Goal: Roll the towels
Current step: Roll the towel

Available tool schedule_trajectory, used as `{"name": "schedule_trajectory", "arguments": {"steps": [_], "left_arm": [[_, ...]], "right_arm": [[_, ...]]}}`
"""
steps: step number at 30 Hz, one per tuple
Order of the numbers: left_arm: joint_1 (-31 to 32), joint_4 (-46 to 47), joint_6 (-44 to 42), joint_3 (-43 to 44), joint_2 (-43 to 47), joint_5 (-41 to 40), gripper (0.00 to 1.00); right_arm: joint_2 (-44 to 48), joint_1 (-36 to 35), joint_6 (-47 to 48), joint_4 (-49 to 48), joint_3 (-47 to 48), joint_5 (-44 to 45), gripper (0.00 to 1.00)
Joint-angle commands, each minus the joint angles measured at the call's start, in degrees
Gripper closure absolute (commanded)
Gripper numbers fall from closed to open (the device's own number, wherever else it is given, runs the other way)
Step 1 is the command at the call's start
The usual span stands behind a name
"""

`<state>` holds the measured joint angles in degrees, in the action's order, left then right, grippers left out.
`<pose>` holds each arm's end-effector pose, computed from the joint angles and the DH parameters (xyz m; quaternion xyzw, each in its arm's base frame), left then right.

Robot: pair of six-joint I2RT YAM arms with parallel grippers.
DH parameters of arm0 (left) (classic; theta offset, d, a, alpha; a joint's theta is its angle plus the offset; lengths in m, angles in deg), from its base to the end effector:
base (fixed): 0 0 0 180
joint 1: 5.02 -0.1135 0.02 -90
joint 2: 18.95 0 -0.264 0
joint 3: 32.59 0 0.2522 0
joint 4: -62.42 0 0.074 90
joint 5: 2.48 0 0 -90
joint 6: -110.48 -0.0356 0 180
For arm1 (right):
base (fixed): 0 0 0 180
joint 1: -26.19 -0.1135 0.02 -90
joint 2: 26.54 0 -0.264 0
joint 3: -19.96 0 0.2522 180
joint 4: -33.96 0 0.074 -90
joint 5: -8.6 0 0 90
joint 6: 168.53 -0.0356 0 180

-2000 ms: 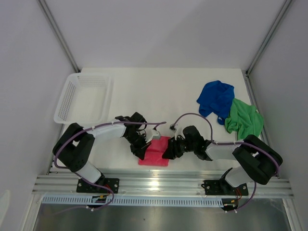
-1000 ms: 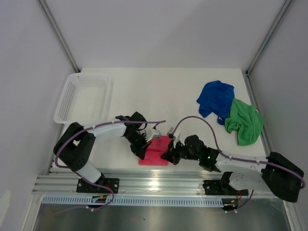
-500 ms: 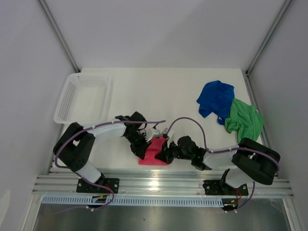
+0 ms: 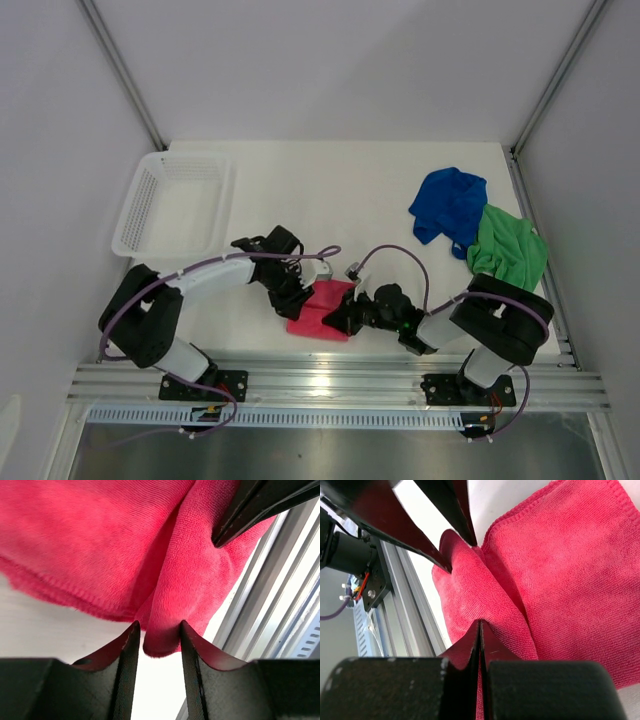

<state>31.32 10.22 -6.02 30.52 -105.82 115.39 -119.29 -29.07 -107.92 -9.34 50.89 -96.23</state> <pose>0.2012 -0.1687 0.1732 0.5273 0.8067 -0.2483 0.0977 0.1376 0.2144 0.1205 -0.2536 0.7676 0.4675 0.3577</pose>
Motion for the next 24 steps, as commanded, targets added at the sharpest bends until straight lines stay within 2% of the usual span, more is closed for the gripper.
{"name": "schedule_trajectory", "arguments": {"steps": [1, 7, 12, 15, 16, 20, 24], "left_arm": [[-0.8, 0.7, -2.2, 3.5, 4.9, -3.2, 0.59], [-0.7, 0.2, -2.4, 4.4, 13.0, -2.2, 0.55], [1.4, 2.4, -4.2, -0.1, 16.7, -3.8, 0.54], [6.8, 6.2, -5.8, -6.2, 18.8, -9.5, 0.53], [10.5, 7.3, -6.7, -7.3, 19.5, -11.4, 0.52], [17.0, 12.2, -9.2, -12.9, 22.8, -16.9, 0.50], [18.6, 15.3, -10.9, -16.4, 23.3, -20.4, 0.48]], "right_arm": [[-2.9, 0.5, -1.2, -2.6, -1.5, 2.1, 1.00], [-4.7, 1.1, -2.2, -5.8, -2.4, 2.1, 1.00], [-5.3, 1.5, -3.1, -7.1, -2.9, 2.3, 1.00], [-5.7, 1.7, -3.6, -7.4, -2.8, 2.1, 1.00], [-5.8, 1.7, -3.6, -7.4, -2.8, 2.1, 1.00], [-6.2, 1.7, -4.1, -7.5, -2.4, 1.8, 1.00], [-6.8, 1.7, -4.2, -7.6, -2.1, 1.6, 1.00]]}}
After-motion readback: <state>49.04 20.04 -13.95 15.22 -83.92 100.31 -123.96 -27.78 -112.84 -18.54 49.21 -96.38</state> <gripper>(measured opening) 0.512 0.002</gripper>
